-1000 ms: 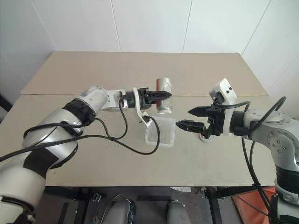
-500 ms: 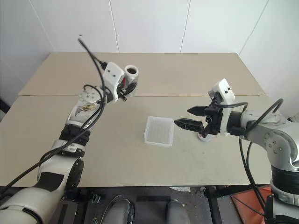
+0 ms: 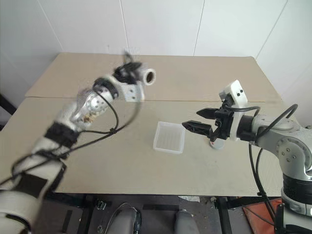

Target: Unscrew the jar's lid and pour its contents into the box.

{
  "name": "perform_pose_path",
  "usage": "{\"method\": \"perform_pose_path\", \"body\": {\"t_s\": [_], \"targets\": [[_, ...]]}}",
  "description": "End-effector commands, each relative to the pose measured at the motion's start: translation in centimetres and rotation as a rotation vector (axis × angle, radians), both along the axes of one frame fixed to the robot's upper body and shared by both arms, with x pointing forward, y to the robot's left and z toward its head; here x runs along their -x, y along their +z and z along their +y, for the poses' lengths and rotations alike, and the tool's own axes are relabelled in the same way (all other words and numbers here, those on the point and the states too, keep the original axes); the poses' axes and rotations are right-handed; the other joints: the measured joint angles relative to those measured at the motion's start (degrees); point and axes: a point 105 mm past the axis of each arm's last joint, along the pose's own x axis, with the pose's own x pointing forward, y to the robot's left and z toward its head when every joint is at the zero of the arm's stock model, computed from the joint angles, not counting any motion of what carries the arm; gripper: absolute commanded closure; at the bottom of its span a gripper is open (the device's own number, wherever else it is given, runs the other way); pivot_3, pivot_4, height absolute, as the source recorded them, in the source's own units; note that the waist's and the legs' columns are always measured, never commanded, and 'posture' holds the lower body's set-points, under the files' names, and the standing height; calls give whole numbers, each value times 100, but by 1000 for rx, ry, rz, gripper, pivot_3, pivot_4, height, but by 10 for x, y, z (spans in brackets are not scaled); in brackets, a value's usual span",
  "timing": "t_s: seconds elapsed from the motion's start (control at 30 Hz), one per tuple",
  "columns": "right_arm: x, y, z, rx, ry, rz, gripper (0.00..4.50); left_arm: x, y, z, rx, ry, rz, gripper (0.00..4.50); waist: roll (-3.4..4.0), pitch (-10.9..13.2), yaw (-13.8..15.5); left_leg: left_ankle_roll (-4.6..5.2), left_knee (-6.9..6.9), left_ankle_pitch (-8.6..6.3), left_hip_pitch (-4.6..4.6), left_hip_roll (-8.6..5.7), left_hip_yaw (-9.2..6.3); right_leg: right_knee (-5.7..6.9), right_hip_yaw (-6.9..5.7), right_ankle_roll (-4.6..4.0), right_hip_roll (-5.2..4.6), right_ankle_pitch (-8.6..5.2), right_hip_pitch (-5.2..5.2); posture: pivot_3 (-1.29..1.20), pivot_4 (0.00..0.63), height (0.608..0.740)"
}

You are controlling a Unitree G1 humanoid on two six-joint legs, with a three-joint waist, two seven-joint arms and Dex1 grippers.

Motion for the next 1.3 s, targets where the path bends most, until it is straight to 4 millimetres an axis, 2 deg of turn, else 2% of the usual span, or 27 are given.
{"method": "perform_pose_path", "body": {"t_s": [0.03,0.13,0.23,0.3,0.47,0.53,0.63,0.73,0.83,1.0,1.03,1.07,1.17,1.3], "targets": [[2,14,2,19,11,-75,36,9,-32,-25,-277,-138,-143,2571,0,0,1,0,0,0,0,1,4,0,2,3,0,2,0,0,150,740],[2,16,-1,28,-4,-81,36,10,-56,-37,-465,-193,-193,2571,0,0,-31,1,1,0,-4,2,7,2,5,3,3,2,-13,0,150,740],[3,17,-4,24,-23,-81,36,7,-75,-46,-555,-194,-212,2571,-1,1,-83,1,-1,0,-11,5,8,20,8,3,6,1,-24,0,150,740],[4,16,-5,20,-36,-83,36,14,-82,-58,-578,-242,-250,2571,-2,1,-86,1,1,0,-16,4,8,32,7,3,4,2,-25,0,150,740],[7,19,-8,-3,-60,-85,36,23,-84,-66,-635,-309,-353,2571,-2,1,-87,1,2,0,-16,5,6,32,7,4,3,2,-24,0,150,740],[8,20,-9,-5,-63,-88,36,25,-84,-67,-623,-326,-337,2571,-2,1,-89,1,2,0,-14,5,6,32,7,4,3,2,-23,0,150,740],[8,19,-9,-5,-70,-89,36,18,-75,-63,-563,-275,-299,2571,-2,1,-86,1,2,0,-12,5,6,32,7,4,3,1,-23,0,150,740],[8,17,-9,-8,-76,-86,36,10,-62,-57,-436,-213,-227,2571,-2,1,-88,1,2,0,-14,5,6,32,6,4,2,1,-23,0,150,740],[7,19,-10,-18,-76,-89,36,3,-47,-47,-231,-147,-94,2571,-1,1,-90,1,2,0,-13,6,6,32,6,4,3,1,-23,0,150,740],[5,25,-9,-55,-66,-99,36,-11,-39,-14,337,-31,454,2571,2,-1,-131,1,4,0,-7,11,9,34,8,3,3,2,-21,0,150,740],[4,26,-9,-60,-64,-101,36,-12,-40,-8,424,-14,548,2571,2,-1,-137,1,3,0,-7,13,9,36,8,3,4,2,-21,0,150,740],[4,26,-7,-67,-60,-103,36,-19,-39,2,592,28,687,2571,2,-1,-142,1,5,0,-8,14,7,36,6,3,5,2,-21,0,150,740],[2,28,-4,-95,-50,-110,36,-22,-48,24,951,57,1041,2571,1,0,-159,1,12,0,-14,12,3,37,3,3,6,2,-19,0,150,740],[1,29,-1,-129,-42,-113,36,-10,-68,49,1252,17,1311,2571,2,-1,-223,4,10,-2,-11,11,-2,36,4,3,6,2,-16,0,150,740]]}}
